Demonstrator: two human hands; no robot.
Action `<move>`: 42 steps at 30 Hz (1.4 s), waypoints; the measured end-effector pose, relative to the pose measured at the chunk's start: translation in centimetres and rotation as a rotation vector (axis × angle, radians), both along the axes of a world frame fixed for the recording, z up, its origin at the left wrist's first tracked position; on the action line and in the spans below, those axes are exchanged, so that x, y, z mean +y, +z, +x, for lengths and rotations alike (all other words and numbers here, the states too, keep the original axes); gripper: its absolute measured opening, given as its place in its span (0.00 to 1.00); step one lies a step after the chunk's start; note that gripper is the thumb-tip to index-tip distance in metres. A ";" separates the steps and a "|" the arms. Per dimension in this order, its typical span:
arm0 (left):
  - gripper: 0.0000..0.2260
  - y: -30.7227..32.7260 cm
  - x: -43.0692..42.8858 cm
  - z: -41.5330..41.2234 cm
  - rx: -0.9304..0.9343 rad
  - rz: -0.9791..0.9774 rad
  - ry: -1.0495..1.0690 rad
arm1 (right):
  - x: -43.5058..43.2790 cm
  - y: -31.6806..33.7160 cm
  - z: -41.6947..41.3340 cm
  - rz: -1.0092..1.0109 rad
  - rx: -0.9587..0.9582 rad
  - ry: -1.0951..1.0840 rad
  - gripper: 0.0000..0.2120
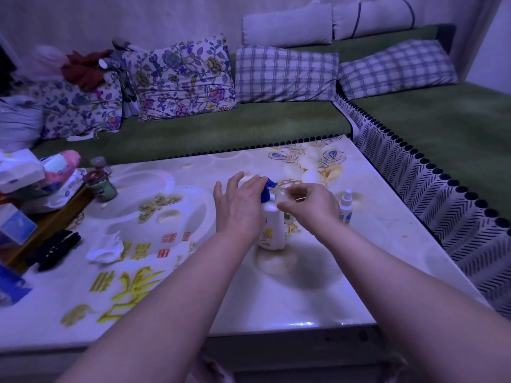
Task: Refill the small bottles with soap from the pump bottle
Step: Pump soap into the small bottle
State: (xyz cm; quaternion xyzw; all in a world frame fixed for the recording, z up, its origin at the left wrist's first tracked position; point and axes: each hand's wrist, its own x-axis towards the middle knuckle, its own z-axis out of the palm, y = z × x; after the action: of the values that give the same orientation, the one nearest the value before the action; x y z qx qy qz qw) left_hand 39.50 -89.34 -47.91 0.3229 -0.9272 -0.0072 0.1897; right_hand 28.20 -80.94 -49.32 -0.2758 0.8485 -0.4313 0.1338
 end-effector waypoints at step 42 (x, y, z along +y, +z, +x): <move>0.30 0.2 0.0 0.2 0.022 0.056 -0.006 | -0.5 -0.6 0.2 -0.100 -0.130 -0.007 0.12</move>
State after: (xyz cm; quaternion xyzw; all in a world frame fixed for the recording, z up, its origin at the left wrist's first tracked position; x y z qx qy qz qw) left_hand 39.68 -89.38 -47.68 0.3252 -0.9255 -0.0374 0.1905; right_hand 28.35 -81.40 -49.88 -0.2504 0.8165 -0.4906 0.1731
